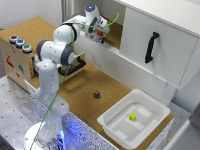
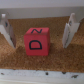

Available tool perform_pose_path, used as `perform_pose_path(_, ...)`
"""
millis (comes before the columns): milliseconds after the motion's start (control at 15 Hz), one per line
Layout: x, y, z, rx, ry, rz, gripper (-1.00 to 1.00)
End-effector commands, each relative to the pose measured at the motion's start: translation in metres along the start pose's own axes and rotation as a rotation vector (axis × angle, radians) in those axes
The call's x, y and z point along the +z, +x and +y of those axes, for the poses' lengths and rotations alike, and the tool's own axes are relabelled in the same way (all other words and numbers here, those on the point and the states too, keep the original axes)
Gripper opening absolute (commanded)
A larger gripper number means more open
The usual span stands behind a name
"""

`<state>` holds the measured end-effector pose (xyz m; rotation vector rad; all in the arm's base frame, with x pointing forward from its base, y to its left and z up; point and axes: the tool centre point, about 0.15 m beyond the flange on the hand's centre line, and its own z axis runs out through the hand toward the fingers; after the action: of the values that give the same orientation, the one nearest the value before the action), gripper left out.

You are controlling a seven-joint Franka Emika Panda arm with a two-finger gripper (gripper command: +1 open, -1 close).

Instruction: Store the pink object in the drawer

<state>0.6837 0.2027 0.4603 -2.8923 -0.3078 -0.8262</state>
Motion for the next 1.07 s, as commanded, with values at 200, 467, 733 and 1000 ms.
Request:
perform_pose_path(200,-0.01,-0.01,-0.009,0.007,-0.093,-0.054,-1.0)
perform_pose_path(467,-0.043,-0.027,-0.031,0.009,-0.117,-0.001,-1.0)
perform_pose_path(733,-0.078,-0.05,-0.052,-0.018,-0.132,0.024,-1.0)
perform_pose_path(1000,-0.104,-0.112,-0.082,-0.002,-0.108,-0.023,-1.0)
